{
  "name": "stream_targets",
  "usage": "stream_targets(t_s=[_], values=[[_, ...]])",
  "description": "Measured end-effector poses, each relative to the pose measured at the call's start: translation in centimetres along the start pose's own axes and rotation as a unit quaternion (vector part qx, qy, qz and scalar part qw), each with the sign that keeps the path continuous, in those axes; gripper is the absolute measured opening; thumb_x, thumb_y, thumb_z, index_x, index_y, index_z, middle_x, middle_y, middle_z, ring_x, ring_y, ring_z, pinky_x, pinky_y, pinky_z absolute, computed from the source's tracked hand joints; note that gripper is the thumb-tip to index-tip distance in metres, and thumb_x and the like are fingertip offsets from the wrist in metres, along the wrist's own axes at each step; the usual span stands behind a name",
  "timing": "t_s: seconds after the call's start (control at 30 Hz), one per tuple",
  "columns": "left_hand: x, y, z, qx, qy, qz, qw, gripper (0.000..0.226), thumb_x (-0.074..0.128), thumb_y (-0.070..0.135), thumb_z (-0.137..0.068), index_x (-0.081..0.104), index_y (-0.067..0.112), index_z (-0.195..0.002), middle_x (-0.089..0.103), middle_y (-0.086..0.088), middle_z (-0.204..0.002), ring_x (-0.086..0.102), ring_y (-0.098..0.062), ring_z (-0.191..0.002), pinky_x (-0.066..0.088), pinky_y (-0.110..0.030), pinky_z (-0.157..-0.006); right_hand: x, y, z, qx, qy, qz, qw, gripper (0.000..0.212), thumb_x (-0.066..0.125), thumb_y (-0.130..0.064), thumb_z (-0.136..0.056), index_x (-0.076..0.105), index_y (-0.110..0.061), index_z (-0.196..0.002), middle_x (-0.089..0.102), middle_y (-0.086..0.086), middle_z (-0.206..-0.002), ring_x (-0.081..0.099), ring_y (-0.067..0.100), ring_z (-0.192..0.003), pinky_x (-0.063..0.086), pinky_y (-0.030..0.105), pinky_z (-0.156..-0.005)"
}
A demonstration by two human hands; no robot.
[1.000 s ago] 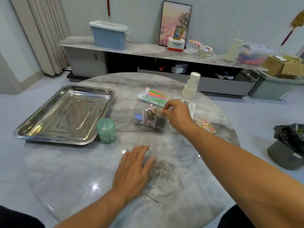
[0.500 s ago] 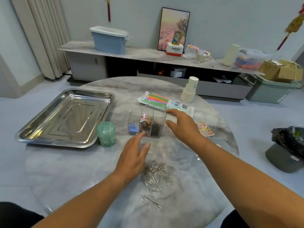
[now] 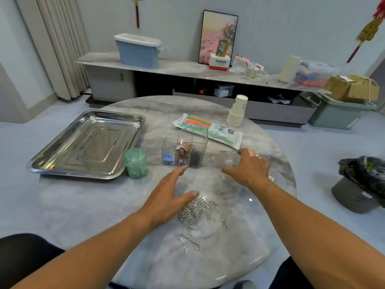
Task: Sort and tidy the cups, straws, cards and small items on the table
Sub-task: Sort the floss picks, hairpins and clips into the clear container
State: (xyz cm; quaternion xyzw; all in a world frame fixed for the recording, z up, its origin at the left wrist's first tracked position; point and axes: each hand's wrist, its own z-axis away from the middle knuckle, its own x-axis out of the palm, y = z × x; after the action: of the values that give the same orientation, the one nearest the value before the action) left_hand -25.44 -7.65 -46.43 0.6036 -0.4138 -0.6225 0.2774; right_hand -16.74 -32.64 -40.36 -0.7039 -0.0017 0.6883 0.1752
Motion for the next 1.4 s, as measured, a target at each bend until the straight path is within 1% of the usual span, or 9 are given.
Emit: stream_targets(t_s=[0.17, 0.27, 0.37, 0.43, 0.57, 0.67, 1.03, 1.17, 1.4], values=[[-0.7, 2.1, -0.3, -0.005, -0.005, 0.146, 0.989, 0.116, 0.083, 0.074, -0.058, 0.019, 0.053, -0.152, 0.033, 0.012, -0.159, 0.031, -0.002, -0.144, 0.03, -0.028, -0.113, -1.9, -3.5, 2.9, 0.051, -0.148, -0.402, 0.902, 0.08, 0.06, -0.073, -0.076, 0.046, -0.027, -0.14, 0.059, 0.006, -0.132, 0.059, 0.026, -0.109, 0.049, 0.041, -0.092], [-1.4, 3.4, -0.2, -0.001, -0.014, 0.206, 0.979, 0.124, 0.089, 0.062, -0.059, 0.011, 0.05, -0.155, 0.029, 0.009, -0.16, 0.034, -0.01, -0.144, 0.034, -0.027, -0.107, -1.7, -5.1, 6.2, 0.073, -0.32, -0.503, 0.8, 0.062, 0.052, -0.074, -0.083, 0.056, -0.03, -0.128, 0.069, 0.011, -0.097, 0.062, 0.019, -0.073, 0.044, 0.029, -0.063], [-2.0, 4.3, 0.5, 0.007, 0.051, 0.251, 0.967, 0.12, 0.089, 0.047, -0.061, 0.014, 0.047, -0.155, 0.042, 0.021, -0.142, 0.048, -0.003, -0.132, 0.043, -0.027, -0.102, -0.4, -6.5, 9.1, 0.01, -0.384, -0.57, 0.727, 0.055, 0.049, -0.071, -0.088, 0.064, -0.03, -0.121, 0.062, 0.006, -0.077, 0.056, 0.018, -0.065, 0.038, 0.03, -0.062], [-2.8, 4.6, 1.1, -0.001, 0.103, 0.244, 0.964, 0.115, 0.089, 0.046, -0.061, 0.021, 0.043, -0.154, 0.046, 0.021, -0.134, 0.053, 0.005, -0.121, 0.048, -0.03, -0.1, 0.3, -7.2, 10.7, -0.042, -0.357, -0.566, 0.742, 0.058, 0.043, -0.077, -0.09, 0.066, -0.038, -0.125, 0.066, 0.005, -0.097, 0.06, 0.017, -0.085, 0.038, 0.034, -0.077], [-6.5, 3.5, 2.2, -0.027, 0.126, 0.078, 0.989, 0.114, 0.09, 0.052, -0.06, 0.029, 0.035, -0.154, 0.037, 0.005, -0.144, 0.051, -0.012, -0.124, 0.048, -0.035, -0.103, 3.1, -5.0, 12.9, -0.091, -0.08, -0.432, 0.894, 0.069, 0.044, -0.082, -0.085, 0.057, -0.038, -0.137, 0.06, -0.013, -0.137, 0.05, 0.009, -0.134, 0.036, 0.037, -0.114], [-9.7, 1.9, 2.9, -0.038, 0.064, -0.074, 0.995, 0.118, 0.09, 0.058, -0.062, 0.023, 0.036, -0.158, 0.023, 0.01, -0.147, 0.041, -0.016, -0.133, 0.039, -0.036, -0.112, 6.1, -1.5, 14.4, -0.066, -0.017, -0.228, 0.971, 0.095, 0.03, -0.091, -0.08, 0.036, -0.032, -0.154, 0.039, -0.003, -0.159, 0.027, 0.016, -0.15, 0.014, 0.047, -0.125], [-10.3, 1.1, 2.6, 0.023, -0.048, -0.342, 0.938, 0.128, 0.084, 0.07, -0.059, 0.016, 0.029, -0.16, 0.016, 0.007, -0.16, 0.034, -0.023, -0.144, 0.037, -0.043, -0.114, 11.2, -2.9, 14.1, -0.234, -0.083, -0.083, 0.965, 0.115, 0.03, -0.104, -0.066, 0.003, -0.044, -0.159, -0.001, -0.011, -0.17, -0.013, 0.006, -0.154, -0.012, 0.035, -0.124], [-10.2, 1.4, 2.1, 0.051, -0.067, -0.354, 0.931, 0.127, 0.086, 0.068, -0.057, 0.014, 0.038, -0.158, 0.012, 0.009, -0.155, 0.038, -0.023, -0.139, 0.042, -0.04, -0.109, 11.3, -4.9, 12.6, -0.252, -0.038, -0.051, 0.966, 0.09, 0.033, -0.093, -0.078, 0.029, -0.042, -0.152, 0.026, -0.006, -0.16, 0.017, 0.018, -0.15, 0.014, 0.037, -0.122], [-9.2, 0.9, 1.6, 0.064, -0.063, -0.359, 0.929, 0.134, 0.084, 0.07, -0.058, 0.006, 0.033, -0.16, 0.026, 0.006, -0.158, 0.034, -0.02, -0.141, 0.033, -0.035, -0.112, 11.1, -6.5, 9.6, -0.276, 0.06, -0.028, 0.959, 0.026, 0.051, -0.048, -0.099, 0.056, -0.023, -0.097, 0.049, -0.003, -0.101, 0.047, 0.025, -0.096, 0.04, 0.036, -0.069]])
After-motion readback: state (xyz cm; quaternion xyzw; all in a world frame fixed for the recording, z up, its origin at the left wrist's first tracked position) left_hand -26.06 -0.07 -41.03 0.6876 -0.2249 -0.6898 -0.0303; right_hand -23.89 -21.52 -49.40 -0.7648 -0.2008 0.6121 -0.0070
